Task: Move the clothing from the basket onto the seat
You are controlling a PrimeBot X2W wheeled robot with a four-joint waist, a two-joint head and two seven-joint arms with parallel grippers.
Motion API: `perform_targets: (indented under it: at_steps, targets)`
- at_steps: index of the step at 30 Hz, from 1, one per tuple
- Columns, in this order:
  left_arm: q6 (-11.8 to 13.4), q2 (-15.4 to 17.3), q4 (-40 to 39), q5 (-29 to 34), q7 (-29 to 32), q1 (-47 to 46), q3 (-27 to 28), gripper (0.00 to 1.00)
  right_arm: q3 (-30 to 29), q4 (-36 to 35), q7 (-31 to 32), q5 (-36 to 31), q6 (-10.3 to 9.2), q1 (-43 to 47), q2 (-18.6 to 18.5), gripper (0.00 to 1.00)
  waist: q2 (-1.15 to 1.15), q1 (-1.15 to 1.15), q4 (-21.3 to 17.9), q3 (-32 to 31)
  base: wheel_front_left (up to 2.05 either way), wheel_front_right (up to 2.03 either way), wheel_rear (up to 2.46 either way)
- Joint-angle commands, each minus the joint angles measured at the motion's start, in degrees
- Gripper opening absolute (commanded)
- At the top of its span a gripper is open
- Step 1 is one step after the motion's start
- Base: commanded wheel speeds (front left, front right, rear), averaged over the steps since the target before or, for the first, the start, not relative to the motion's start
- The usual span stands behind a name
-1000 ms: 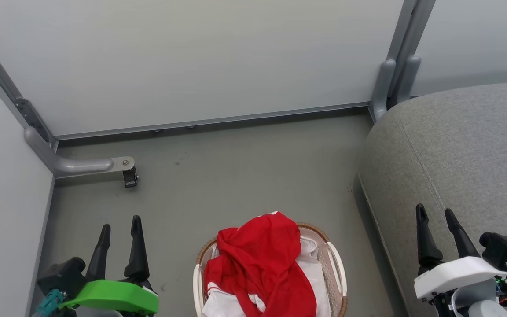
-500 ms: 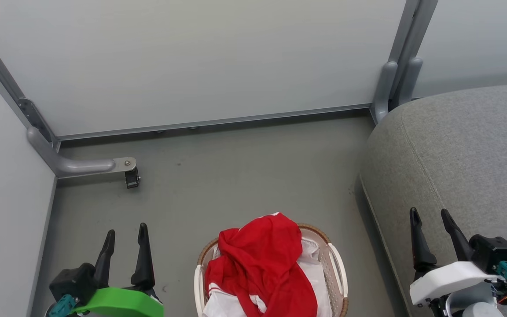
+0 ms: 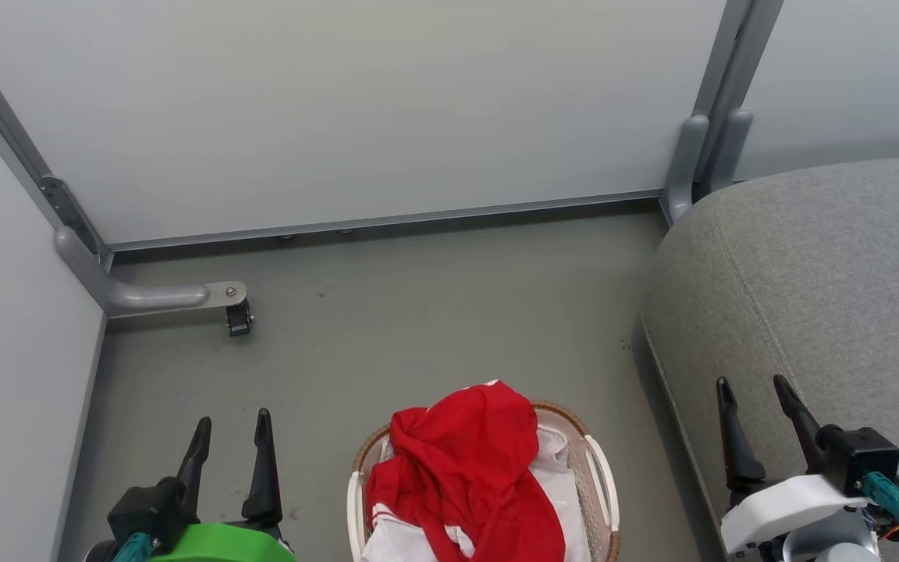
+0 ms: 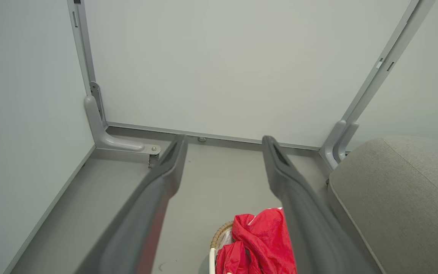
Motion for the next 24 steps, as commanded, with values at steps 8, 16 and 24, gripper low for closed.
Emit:
perform_targets:
  at_steps: [8, 16, 24]
  targets:
    - [0.18, 0.42, 0.93, 1.30, -0.72, 0.47, -0.14, 1.00, 0.51, 0.20, -0.78, -1.52, 0.00, 0.44, -0.37, 1.00, 0.17, 0.00, 0.03, -0.28, 0.00, 0.00, 0.00]
    - [-0.01, 0.41, 1.33, 0.90, -0.72, 0.03, -0.08, 1.00, 0.49, 0.05, -0.78, -1.29, 0.00, 0.33, -0.36, 1.00, 0.17, 0.00, 0.07, -0.36, 0.00, 0.00, 0.00]
    - [-0.14, 0.41, 1.23, 0.78, -0.72, 0.22, -0.09, 1.00, 0.54, -0.22, -0.78, -1.16, 0.00, 0.60, -0.36, 1.00, 0.17, 0.00, 0.07, -0.33, 0.00, 0.00, 0.00]
